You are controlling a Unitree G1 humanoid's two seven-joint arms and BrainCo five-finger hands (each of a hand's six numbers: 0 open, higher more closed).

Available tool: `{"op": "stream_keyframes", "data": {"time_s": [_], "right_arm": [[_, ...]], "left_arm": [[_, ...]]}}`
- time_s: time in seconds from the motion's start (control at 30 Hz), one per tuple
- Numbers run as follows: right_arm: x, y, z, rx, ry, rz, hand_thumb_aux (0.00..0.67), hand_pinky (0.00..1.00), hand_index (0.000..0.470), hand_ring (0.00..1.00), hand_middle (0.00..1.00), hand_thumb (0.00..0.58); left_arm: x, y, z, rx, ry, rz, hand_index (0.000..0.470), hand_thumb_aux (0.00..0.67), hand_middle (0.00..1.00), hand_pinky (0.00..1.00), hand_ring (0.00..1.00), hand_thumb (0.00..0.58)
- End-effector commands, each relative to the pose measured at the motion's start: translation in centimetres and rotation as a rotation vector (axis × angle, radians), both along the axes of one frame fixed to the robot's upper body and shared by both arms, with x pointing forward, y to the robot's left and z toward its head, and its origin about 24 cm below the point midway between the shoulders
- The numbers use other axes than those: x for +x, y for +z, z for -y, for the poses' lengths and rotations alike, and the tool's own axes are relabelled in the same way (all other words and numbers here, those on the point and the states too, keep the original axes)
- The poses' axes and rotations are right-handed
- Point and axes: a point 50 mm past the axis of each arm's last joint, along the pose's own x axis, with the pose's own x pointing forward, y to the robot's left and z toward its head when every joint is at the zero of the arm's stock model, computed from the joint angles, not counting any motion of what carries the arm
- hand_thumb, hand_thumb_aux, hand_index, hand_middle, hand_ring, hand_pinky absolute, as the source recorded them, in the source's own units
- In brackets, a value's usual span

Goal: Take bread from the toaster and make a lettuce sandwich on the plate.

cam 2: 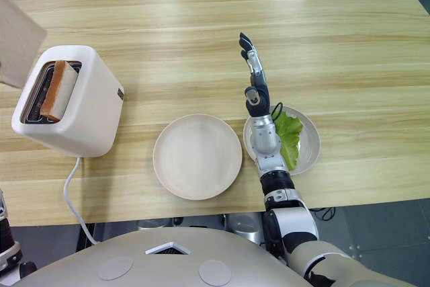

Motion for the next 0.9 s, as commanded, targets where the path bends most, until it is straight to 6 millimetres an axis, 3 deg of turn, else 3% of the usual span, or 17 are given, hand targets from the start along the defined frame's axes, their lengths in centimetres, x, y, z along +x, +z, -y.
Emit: {"op": "stream_keyframes", "data": {"time_s": [0.03, 0.2, 0.27, 0.37, 0.53, 0.73, 0.9], "right_arm": [[0.3, 1.0, 1.0, 0.031, -0.041, 0.031, 0.000, 0.00, 0.000, 0.00, 0.00, 0.000], [-0.3, 3.1, 3.9, -0.031, -0.107, 0.118, 0.000, 0.00, 0.000, 0.00, 0.00, 0.000], [-0.7, 3.5, 5.9, -0.090, -0.147, 0.121, 0.000, 0.00, 0.000, 0.00, 0.00, 0.000], [-1.2, 3.7, 9.6, -0.195, -0.223, 0.090, 0.000, 0.00, 0.000, 0.00, 0.00, 0.000], [-2.5, 2.9, 15.3, -0.366, -0.367, 0.003, 0.000, 0.00, 0.000, 0.00, 0.00, 0.000], [-3.9, 2.0, 18.2, -0.505, -0.451, -0.051, 0.000, 0.00, 0.000, 0.00, 0.00, 0.000], [-3.9, 0.6, 19.0, -0.539, -0.502, -0.127, 0.000, 0.00, 0.000, 0.00, 0.00, 0.000]], "left_arm": [[-0.2, 1.1, 1.5, -0.035, -0.119, 0.053, 0.460, 0.670, 1.00, 1.00, 1.00, 0.580], [0.3, 2.1, 6.3, -0.131, -0.457, 0.039, 0.460, 0.670, 1.00, 1.00, 1.00, 0.580], [0.5, 1.4, 9.0, -0.170, -0.633, -0.049, 0.460, 0.670, 1.00, 1.00, 1.00, 0.580], [0.9, -1.3, 12.0, -0.247, -0.846, -0.258, 0.460, 0.670, 1.00, 1.00, 1.00, 0.580], [3.4, -7.9, 14.3, -0.368, -0.951, -0.564, 0.460, 0.670, 1.00, 1.00, 1.00, 0.580], [3.3, -14.4, 15.7, -0.413, -1.063, -0.916, 0.460, 0.670, 1.00, 1.00, 1.00, 0.580], [2.8, -17.5, 16.7, -0.419, -1.118, -1.084, 0.460, 0.670, 1.00, 1.00, 1.00, 0.580]]}}
